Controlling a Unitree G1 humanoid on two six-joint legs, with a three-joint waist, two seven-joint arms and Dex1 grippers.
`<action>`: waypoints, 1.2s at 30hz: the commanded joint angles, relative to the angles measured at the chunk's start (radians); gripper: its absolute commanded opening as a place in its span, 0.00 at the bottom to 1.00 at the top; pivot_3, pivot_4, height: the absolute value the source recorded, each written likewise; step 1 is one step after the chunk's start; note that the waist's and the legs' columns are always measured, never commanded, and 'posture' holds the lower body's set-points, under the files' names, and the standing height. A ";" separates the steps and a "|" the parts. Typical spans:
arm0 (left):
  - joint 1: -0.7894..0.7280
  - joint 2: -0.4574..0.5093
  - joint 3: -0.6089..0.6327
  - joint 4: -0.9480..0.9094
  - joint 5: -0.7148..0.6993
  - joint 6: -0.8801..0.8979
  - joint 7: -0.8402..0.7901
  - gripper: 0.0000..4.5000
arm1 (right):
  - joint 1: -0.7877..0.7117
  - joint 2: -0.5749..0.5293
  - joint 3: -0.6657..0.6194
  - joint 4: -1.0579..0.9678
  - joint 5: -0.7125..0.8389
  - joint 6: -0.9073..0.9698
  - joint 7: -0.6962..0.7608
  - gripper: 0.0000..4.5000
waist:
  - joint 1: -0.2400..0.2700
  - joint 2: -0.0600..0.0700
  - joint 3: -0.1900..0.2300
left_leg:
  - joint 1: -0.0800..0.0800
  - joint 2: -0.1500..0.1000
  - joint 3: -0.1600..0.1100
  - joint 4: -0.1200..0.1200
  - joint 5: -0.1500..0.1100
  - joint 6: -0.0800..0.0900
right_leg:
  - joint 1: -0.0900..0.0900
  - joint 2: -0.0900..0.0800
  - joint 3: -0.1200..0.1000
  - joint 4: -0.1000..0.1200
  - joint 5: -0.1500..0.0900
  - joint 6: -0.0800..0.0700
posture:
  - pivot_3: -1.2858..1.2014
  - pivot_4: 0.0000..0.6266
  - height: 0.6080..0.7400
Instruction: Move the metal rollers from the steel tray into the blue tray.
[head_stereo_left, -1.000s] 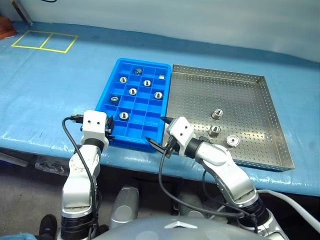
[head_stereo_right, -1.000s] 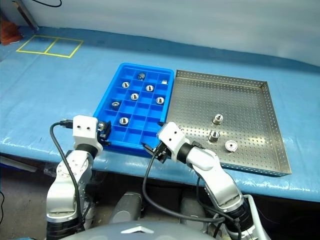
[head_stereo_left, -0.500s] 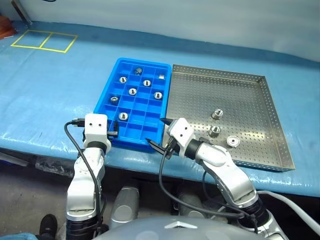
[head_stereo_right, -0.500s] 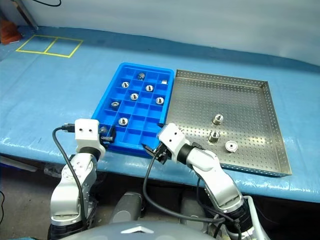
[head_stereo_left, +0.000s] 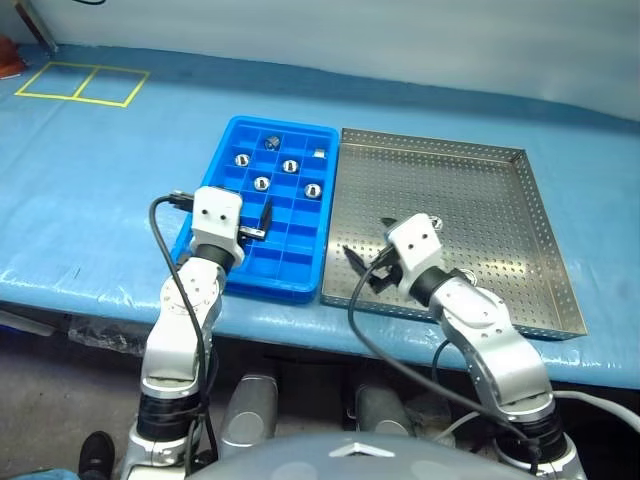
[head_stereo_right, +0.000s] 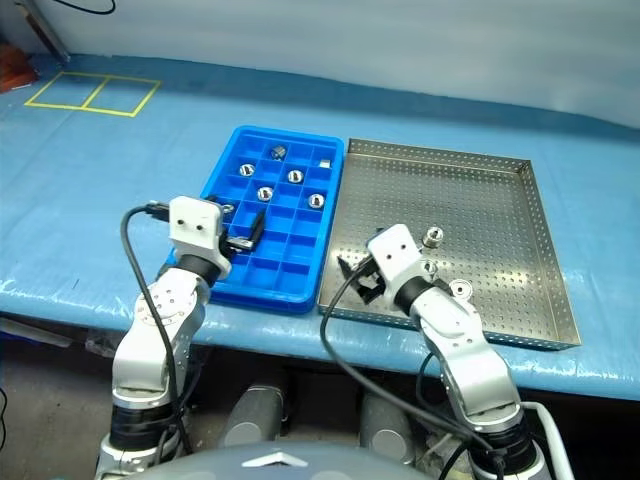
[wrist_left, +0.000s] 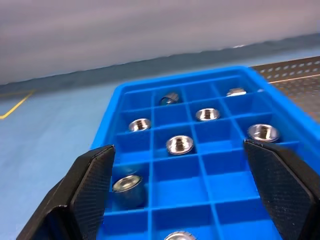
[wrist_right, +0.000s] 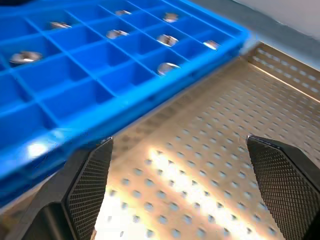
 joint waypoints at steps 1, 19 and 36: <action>-0.045 0.019 -0.064 0.051 -0.055 -0.086 -0.111 1.00 | -0.085 0.047 -0.111 -0.001 -0.029 0.184 -0.117 1.00 | -0.006 0.000 0.000 | 0.000 0.000 0.000 0.000 0.000 0.000 | 0.000 0.000 0.000 0.000 0.000 0.000 | 0.54 0.24 1.00; 0.008 0.083 -0.229 0.081 -0.188 -0.156 -0.370 1.00 | -0.413 0.141 -0.263 0.527 -0.021 0.251 -0.266 1.00 | -0.062 0.004 0.001 | 0.003 0.000 0.002 -0.007 0.001 0.002 | -0.001 0.001 0.002 0.000 0.000 -0.001 | 0.53 0.24 1.00; 0.053 0.115 -0.244 0.067 -0.188 -0.155 -0.365 1.00 | -0.465 0.171 -0.253 0.636 0.001 0.142 -0.281 0.38 | -0.061 0.005 0.001 | 0.004 0.000 0.002 -0.011 0.002 0.003 | -0.001 0.001 0.003 0.000 0.000 -0.001 | 0.53 0.24 1.00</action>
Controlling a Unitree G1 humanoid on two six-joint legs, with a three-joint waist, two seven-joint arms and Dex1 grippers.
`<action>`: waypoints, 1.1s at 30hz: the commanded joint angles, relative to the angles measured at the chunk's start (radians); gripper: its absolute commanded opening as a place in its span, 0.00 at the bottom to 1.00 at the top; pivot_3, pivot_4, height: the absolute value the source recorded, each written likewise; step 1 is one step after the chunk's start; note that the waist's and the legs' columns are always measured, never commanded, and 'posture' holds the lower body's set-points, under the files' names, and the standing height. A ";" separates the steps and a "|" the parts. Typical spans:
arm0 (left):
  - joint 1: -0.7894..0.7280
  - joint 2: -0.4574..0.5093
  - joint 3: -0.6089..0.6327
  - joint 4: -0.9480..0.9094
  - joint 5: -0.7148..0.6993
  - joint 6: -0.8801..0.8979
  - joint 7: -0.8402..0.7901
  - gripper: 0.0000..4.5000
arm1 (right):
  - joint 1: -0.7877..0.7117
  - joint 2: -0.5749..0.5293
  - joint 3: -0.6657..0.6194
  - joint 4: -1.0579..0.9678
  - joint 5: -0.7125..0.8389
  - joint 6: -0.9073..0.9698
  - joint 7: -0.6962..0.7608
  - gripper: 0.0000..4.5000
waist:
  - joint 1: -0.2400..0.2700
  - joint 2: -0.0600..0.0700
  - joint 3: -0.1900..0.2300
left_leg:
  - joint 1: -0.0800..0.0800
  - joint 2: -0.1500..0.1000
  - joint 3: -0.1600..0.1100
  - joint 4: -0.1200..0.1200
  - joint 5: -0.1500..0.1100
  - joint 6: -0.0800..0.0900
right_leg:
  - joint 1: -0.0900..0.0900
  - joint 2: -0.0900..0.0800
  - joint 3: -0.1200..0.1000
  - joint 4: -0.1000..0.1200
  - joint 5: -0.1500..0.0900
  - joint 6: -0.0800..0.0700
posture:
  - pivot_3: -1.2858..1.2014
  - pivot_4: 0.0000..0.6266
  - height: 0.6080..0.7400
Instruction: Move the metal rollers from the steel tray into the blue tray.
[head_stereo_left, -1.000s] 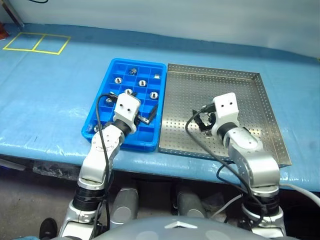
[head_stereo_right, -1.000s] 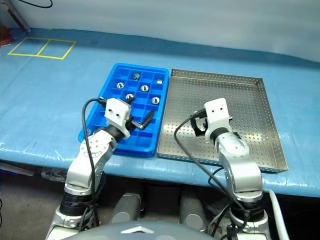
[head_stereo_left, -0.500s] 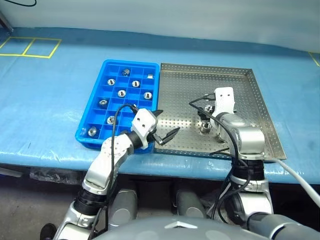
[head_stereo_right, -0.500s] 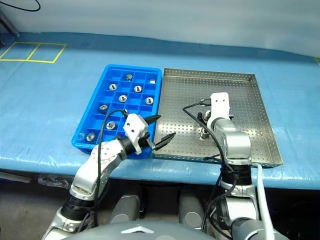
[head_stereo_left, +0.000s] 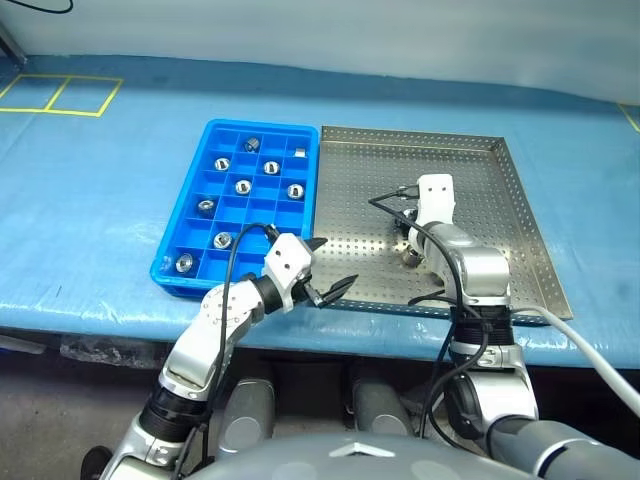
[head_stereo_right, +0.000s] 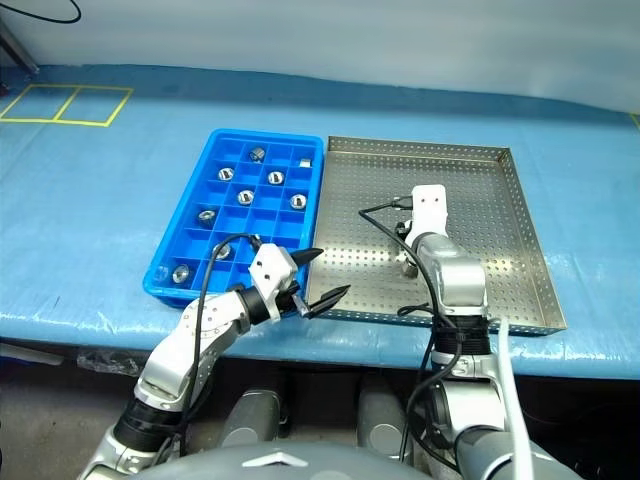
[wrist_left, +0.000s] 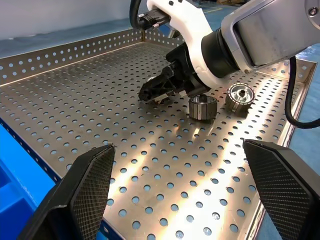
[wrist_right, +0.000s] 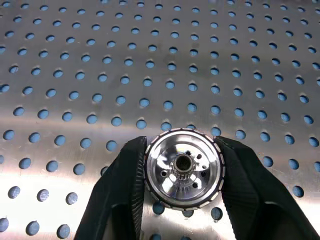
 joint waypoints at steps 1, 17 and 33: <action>0.010 -0.005 0.005 -0.057 -0.004 -0.025 0.020 1.00 | -0.033 -0.003 -0.005 -0.034 0.007 -0.026 0.000 0.38 | 0.000 0.000 0.000 | 0.000 0.000 0.000 0.000 0.000 0.000 | 0.000 0.000 0.000 0.000 0.000 0.000 | 0.53 0.24 1.00; 0.170 -0.040 0.159 -0.141 0.019 -0.071 0.229 1.00 | -0.110 0.125 0.293 -0.164 0.040 -0.102 0.149 0.38 | 0.014 0.003 0.001 | 0.001 0.001 -0.001 -0.004 0.000 0.000 | -0.001 0.001 0.000 0.000 0.000 0.000 | 0.58 0.24 1.00; 0.269 -0.048 0.165 -0.210 0.023 -0.073 0.319 1.00 | -0.174 0.212 0.412 0.091 0.004 -0.279 0.213 0.38 | 0.062 0.003 0.001 | 0.001 0.001 -0.002 -0.005 0.001 -0.001 | -0.002 0.001 -0.002 0.001 -0.002 -0.004 | 0.61 0.24 1.00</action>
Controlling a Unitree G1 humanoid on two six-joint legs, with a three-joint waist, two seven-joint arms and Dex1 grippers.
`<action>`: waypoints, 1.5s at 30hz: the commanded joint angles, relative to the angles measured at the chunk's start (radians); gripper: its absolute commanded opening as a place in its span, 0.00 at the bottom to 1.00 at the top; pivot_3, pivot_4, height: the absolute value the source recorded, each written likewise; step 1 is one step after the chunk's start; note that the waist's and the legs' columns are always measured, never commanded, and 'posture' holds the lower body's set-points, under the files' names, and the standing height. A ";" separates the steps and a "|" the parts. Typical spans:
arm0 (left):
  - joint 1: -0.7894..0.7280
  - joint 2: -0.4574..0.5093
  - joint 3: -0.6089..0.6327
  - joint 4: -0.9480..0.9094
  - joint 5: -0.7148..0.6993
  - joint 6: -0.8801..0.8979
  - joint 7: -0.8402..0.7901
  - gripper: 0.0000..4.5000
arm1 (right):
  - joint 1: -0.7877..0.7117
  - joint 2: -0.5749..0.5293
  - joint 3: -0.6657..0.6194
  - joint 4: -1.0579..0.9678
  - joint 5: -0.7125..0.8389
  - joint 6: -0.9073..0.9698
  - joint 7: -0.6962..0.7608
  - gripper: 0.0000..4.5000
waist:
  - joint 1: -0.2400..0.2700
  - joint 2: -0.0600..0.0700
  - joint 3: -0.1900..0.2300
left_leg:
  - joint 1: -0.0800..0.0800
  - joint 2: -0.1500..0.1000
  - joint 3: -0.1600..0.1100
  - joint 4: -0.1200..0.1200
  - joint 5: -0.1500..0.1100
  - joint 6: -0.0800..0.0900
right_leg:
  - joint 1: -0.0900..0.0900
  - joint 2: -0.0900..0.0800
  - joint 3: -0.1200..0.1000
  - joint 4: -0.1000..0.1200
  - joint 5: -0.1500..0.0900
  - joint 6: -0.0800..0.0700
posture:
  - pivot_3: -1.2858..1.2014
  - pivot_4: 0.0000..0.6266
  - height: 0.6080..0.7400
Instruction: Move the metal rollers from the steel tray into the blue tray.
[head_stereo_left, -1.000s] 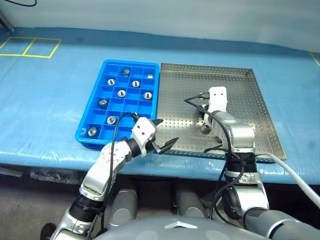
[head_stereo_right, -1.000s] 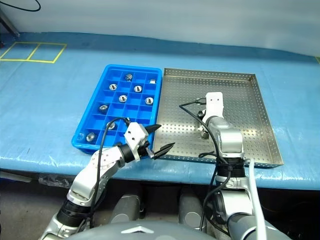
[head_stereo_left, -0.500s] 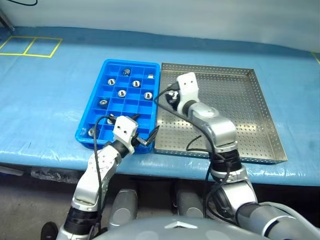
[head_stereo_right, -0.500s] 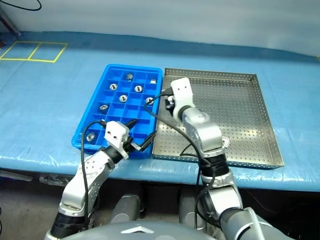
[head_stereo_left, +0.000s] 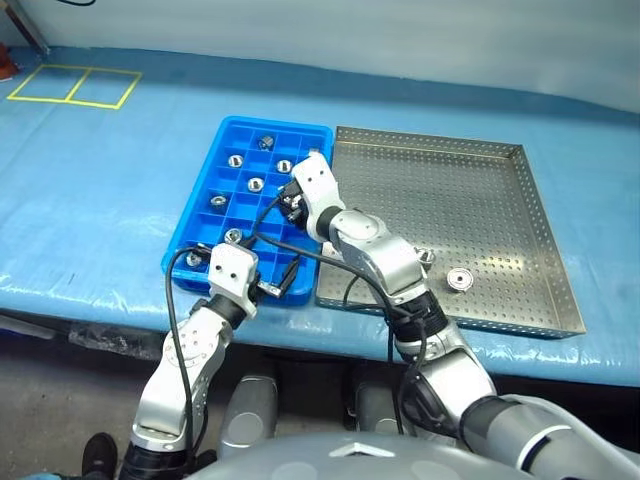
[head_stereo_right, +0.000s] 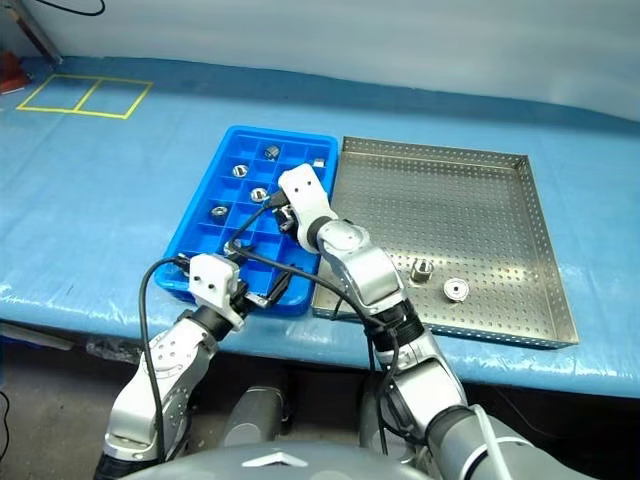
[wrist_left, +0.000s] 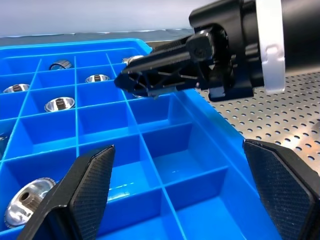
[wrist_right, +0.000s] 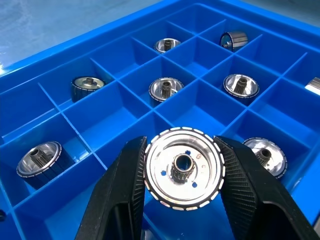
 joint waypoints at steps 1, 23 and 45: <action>0.003 -0.005 0.001 -0.044 0.010 -0.011 0.015 1.00 | -0.042 0.026 0.002 0.038 -0.004 -0.063 0.019 0.38 | 0.003 0.000 0.000 | 0.000 0.000 0.000 0.000 0.000 0.000 | 0.000 0.000 0.000 0.000 0.000 0.000 | 0.61 0.24 1.00; 0.034 -0.012 -0.005 -0.057 0.012 -0.017 0.043 1.00 | -0.093 0.060 -0.053 0.281 -0.030 -0.195 0.027 0.74 | 0.021 0.000 0.000 | 0.000 0.000 -0.001 -0.001 0.001 -0.001 | 0.000 0.000 -0.001 0.000 -0.001 -0.001 | 0.62 0.24 1.00; -0.084 0.004 -0.064 0.034 0.010 0.000 -0.058 1.00 | 0.377 -0.407 -0.358 -0.761 0.012 0.467 0.035 0.97 | -0.013 0.000 0.000 | -0.002 -0.001 0.000 -0.002 0.001 -0.002 | -0.002 -0.002 -0.001 -0.001 -0.002 -0.001 | 0.55 0.24 1.00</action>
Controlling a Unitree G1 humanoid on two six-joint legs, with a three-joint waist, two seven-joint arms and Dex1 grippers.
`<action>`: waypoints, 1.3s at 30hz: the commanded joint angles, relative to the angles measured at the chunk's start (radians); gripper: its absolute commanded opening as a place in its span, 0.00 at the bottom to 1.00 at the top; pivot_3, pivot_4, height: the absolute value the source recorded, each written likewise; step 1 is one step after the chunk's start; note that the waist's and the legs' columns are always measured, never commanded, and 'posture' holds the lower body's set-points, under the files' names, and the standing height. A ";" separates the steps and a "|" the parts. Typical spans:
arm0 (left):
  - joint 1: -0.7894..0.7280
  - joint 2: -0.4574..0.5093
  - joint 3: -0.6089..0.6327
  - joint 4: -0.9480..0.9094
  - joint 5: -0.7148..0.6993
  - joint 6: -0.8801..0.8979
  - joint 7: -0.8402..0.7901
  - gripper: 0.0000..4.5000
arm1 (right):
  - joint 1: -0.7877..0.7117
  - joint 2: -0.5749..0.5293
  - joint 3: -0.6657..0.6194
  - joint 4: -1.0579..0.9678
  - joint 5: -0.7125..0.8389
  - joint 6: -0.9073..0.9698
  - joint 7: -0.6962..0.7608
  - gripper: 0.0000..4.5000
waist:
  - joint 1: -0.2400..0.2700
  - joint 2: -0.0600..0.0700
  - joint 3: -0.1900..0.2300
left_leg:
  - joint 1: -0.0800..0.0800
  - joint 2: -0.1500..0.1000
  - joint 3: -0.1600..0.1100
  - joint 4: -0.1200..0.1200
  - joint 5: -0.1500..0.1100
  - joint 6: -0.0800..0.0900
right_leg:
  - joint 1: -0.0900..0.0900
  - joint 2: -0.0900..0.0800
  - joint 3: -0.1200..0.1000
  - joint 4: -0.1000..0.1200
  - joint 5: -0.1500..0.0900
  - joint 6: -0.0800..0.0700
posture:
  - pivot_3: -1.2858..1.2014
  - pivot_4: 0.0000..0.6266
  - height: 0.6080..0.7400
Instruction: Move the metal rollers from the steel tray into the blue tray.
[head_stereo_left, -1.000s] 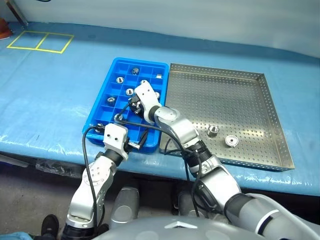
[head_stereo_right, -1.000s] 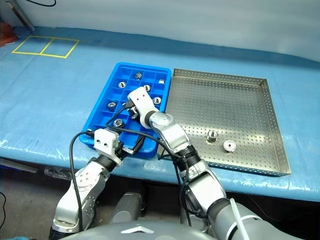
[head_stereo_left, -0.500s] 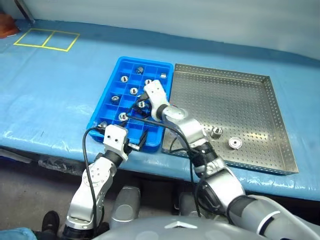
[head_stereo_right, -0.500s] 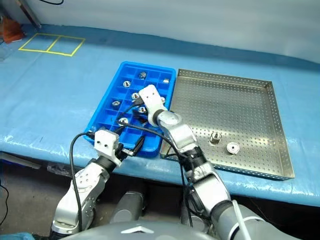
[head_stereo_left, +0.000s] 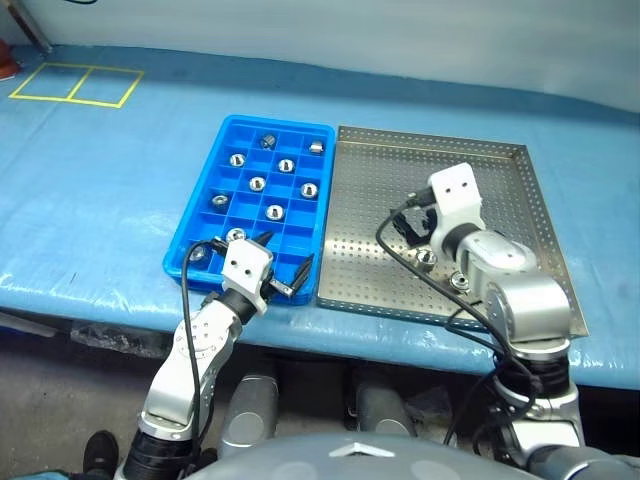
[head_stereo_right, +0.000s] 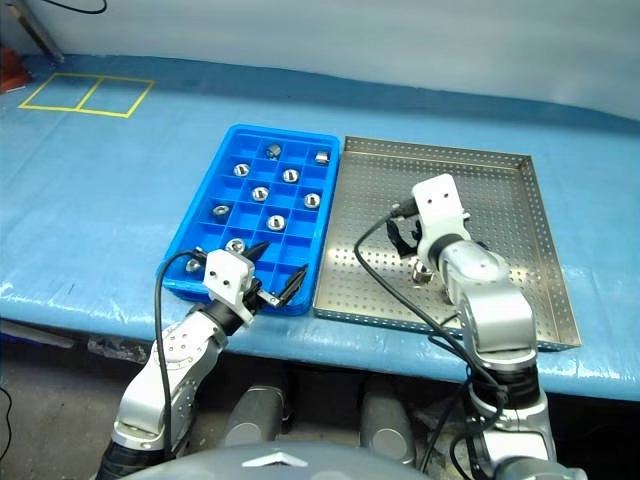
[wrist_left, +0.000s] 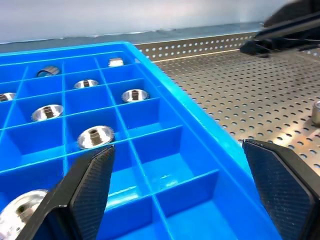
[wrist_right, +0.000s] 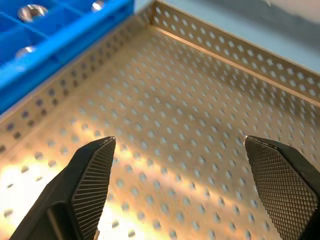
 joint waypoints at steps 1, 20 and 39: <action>-0.015 -0.006 -0.012 -0.003 -0.009 -0.006 -0.014 1.00 | 0.042 -0.014 -0.035 -0.126 0.016 0.074 -0.007 0.97 | -0.009 0.000 0.000 | 0.000 0.000 0.000 0.000 0.000 0.000 | 0.000 0.000 0.000 0.000 0.000 0.000 | 0.55 0.24 1.00; -0.028 -0.020 -0.023 0.017 -0.011 -0.006 -0.035 1.00 | 0.189 0.070 -0.041 -0.040 0.042 0.030 -0.058 0.97 | -0.030 0.000 0.000 | 0.000 0.000 0.000 0.003 0.000 0.000 | 0.001 0.000 0.000 0.000 0.000 0.001 | 0.53 0.24 1.00; 0.002 -0.022 0.038 -0.004 -0.014 -0.082 -0.028 1.00 | 0.097 0.108 0.062 -0.034 0.062 -0.050 -0.054 0.38 | -0.038 0.000 0.000 | 0.000 0.000 -0.001 0.002 0.000 0.000 | 0.001 0.000 0.000 0.001 0.000 0.001 | 0.56 0.24 1.00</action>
